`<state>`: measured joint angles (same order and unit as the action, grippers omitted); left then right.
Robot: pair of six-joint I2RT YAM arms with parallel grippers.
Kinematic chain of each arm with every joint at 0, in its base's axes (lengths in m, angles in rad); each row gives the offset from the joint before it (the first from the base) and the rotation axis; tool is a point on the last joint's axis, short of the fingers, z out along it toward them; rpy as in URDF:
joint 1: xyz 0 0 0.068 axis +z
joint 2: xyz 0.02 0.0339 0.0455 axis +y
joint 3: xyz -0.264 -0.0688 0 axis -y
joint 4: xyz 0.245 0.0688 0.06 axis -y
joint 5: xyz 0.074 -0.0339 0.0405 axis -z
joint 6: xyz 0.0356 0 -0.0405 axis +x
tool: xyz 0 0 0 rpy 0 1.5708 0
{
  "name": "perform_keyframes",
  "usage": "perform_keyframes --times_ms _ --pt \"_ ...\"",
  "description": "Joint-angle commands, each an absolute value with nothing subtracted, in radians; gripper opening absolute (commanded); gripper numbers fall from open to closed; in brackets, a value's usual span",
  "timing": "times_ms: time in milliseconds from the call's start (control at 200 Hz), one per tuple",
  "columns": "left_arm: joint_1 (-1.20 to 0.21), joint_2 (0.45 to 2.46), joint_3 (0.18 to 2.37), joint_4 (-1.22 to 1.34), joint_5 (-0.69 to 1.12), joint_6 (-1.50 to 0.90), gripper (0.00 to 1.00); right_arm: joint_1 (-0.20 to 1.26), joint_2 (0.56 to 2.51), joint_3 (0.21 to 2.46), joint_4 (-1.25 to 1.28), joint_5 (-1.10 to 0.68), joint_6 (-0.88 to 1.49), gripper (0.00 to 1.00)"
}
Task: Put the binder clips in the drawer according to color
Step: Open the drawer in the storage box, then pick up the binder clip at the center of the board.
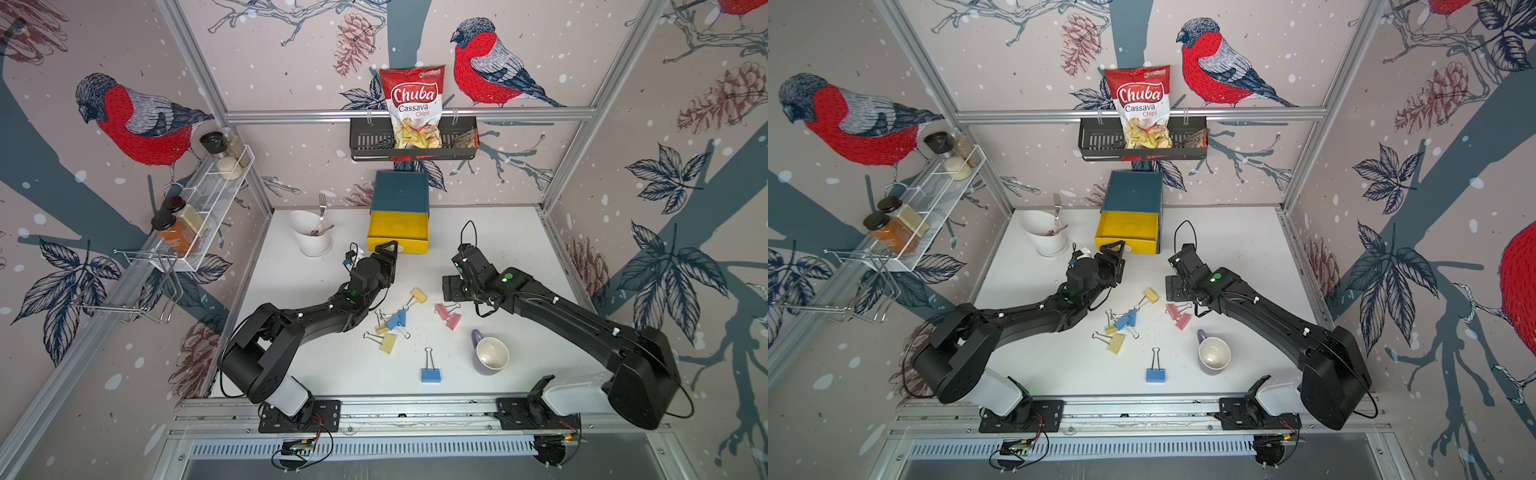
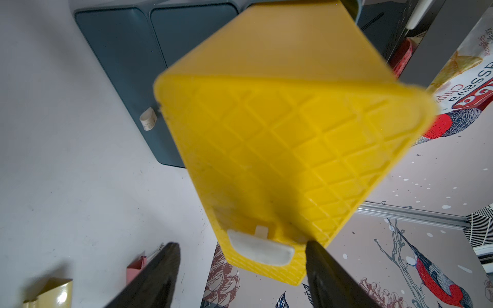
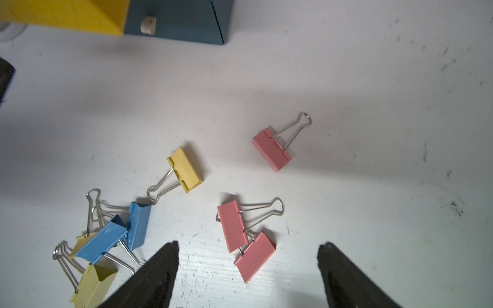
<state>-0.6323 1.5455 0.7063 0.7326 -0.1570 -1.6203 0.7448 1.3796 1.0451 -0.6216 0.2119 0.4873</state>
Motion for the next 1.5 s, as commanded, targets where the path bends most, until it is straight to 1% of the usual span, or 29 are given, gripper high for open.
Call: perform_keyframes --times_ms 0,110,235,370,450,575,685,775,860,990,1080,1311,1491 --pt "-0.637 1.524 0.716 0.676 -0.141 -1.602 0.81 0.755 1.399 1.046 -0.67 0.246 0.56 0.87" --pt "-0.64 1.488 0.725 0.586 -0.142 -1.595 0.85 0.743 1.413 1.039 -0.64 0.278 0.697 0.87" --pt "-0.65 1.427 0.726 0.425 -0.163 -1.589 0.87 0.691 1.44 1.015 -0.528 0.225 0.839 0.86" --pt "-0.66 1.331 0.703 0.25 -0.2 -1.552 0.89 0.652 1.547 1.078 -0.475 0.166 0.943 0.87" --pt "-0.661 1.267 0.686 0.151 -0.217 -1.493 0.9 0.643 1.63 1.153 -0.489 0.165 0.989 0.88" --pt "-0.661 1.164 0.692 -0.025 -0.246 -1.312 0.9 0.63 1.743 1.254 -0.55 0.217 1.056 0.89" --pt "-0.657 1.066 0.678 -0.172 -0.272 -1.129 0.9 0.605 1.784 1.265 -0.561 0.218 1.098 0.9" --pt "-0.635 0.972 0.65 -0.214 -0.214 -0.95 0.91 0.601 1.783 1.256 -0.57 0.249 1.119 0.92" --pt "-0.604 0.905 0.641 -0.291 -0.181 -0.845 0.93 0.597 1.79 1.248 -0.554 0.244 1.112 0.93" --pt "-0.519 0.851 0.614 -0.301 -0.075 -0.724 0.92 0.596 1.829 1.259 -0.553 0.222 1.1 0.94" --pt "-0.469 0.851 0.594 -0.247 0.007 -0.666 0.92 0.597 1.84 1.245 -0.553 0.234 1.119 0.93" --pt "-0.462 0.926 0.547 -0.105 0.109 -0.566 0.92 0.604 1.891 1.27 -0.552 0.239 1.126 0.9" --pt "-0.463 0.979 0.571 -0.09 0.145 -0.546 0.92 0.611 1.925 1.275 -0.553 0.239 1.15 0.86"
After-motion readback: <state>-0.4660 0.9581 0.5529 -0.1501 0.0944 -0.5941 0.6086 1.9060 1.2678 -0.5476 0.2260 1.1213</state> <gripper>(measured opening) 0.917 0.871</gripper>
